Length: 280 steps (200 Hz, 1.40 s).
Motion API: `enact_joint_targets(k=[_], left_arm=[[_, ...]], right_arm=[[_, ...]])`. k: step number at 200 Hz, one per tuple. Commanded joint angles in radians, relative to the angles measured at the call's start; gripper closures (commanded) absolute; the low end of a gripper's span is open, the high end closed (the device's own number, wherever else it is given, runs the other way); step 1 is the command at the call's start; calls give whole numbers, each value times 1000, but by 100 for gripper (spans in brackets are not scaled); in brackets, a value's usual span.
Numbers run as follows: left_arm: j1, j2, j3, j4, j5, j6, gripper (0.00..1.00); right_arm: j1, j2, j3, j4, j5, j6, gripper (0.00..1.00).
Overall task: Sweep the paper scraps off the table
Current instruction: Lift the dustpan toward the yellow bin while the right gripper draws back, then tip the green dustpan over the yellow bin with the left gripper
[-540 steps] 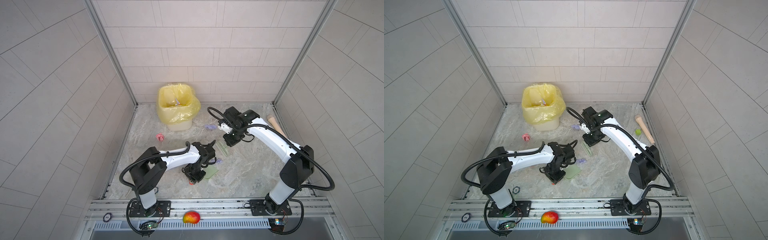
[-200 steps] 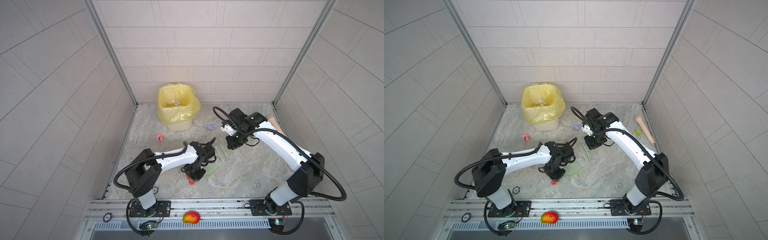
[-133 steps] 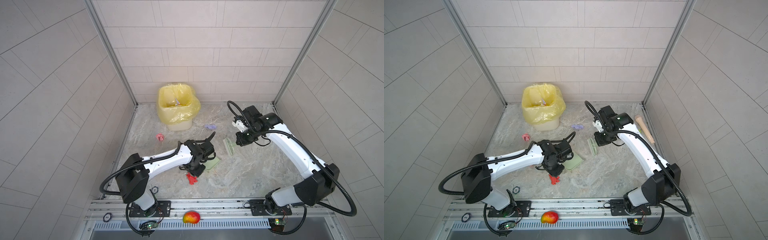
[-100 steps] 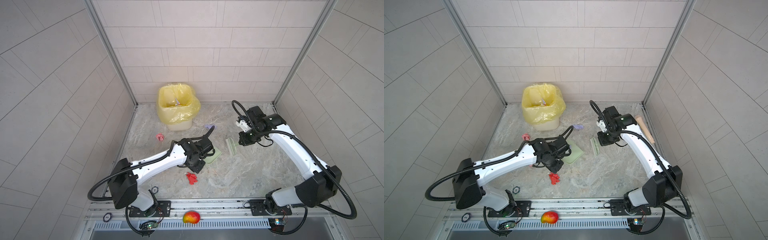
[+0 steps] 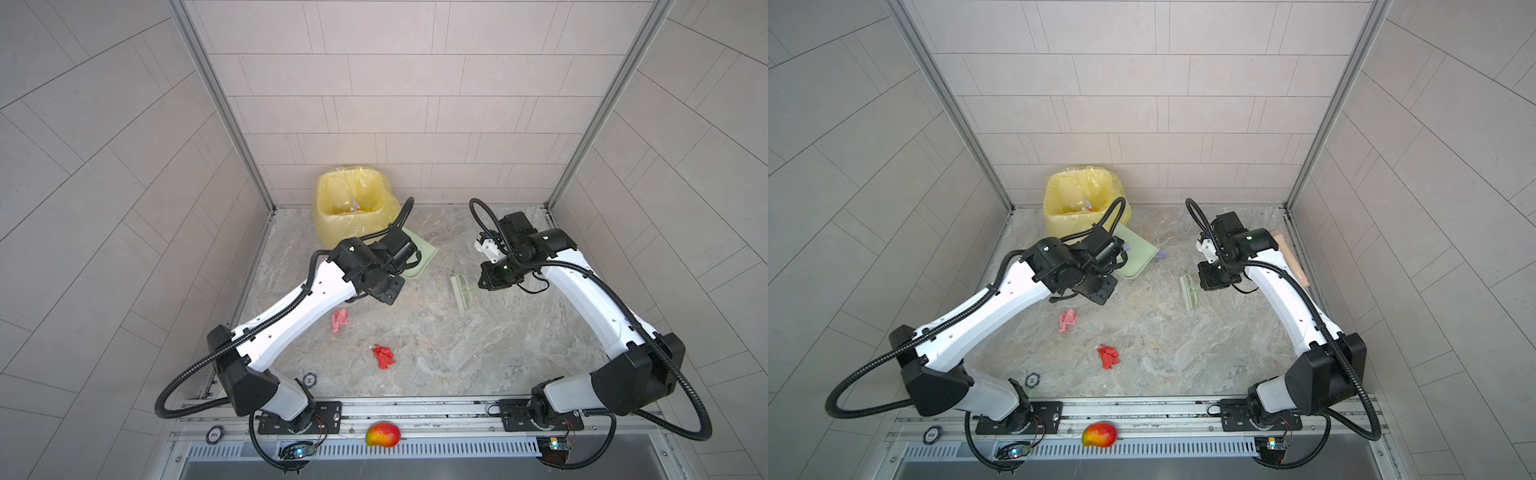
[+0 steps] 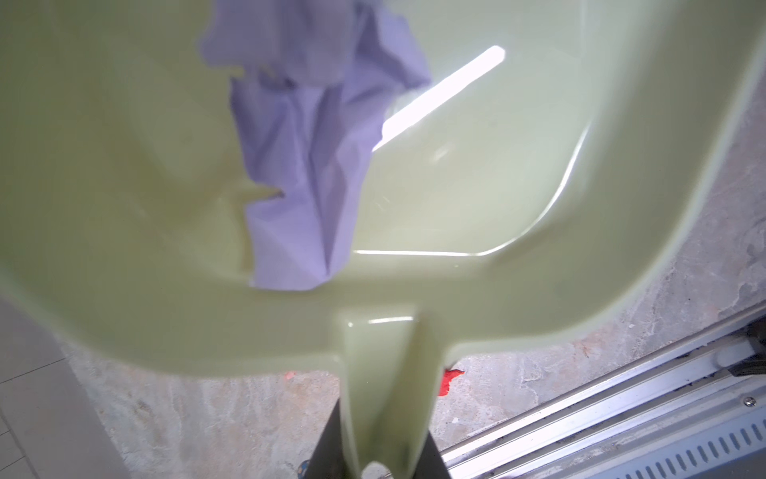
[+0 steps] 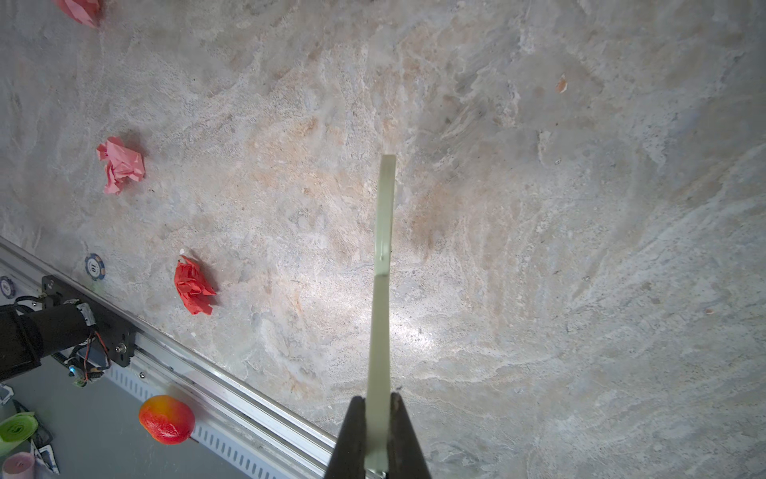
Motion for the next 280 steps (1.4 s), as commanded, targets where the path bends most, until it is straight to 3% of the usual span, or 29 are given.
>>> enact_joint_targets(k=[1, 153, 178, 280], left_arm=[[44, 23, 91, -124, -40, 22, 100], [485, 166, 425, -196, -87, 158, 100], [532, 212, 506, -215, -139, 193, 100], [525, 440, 741, -207, -535, 411, 100]], right_arm=[[-9, -32, 4, -3, -17, -17, 100], [-77, -23, -10, -12, -98, -90, 100], [-90, -18, -4, -17, -114, -102, 100], [-103, 11, 0, -17, -148, -111, 100]])
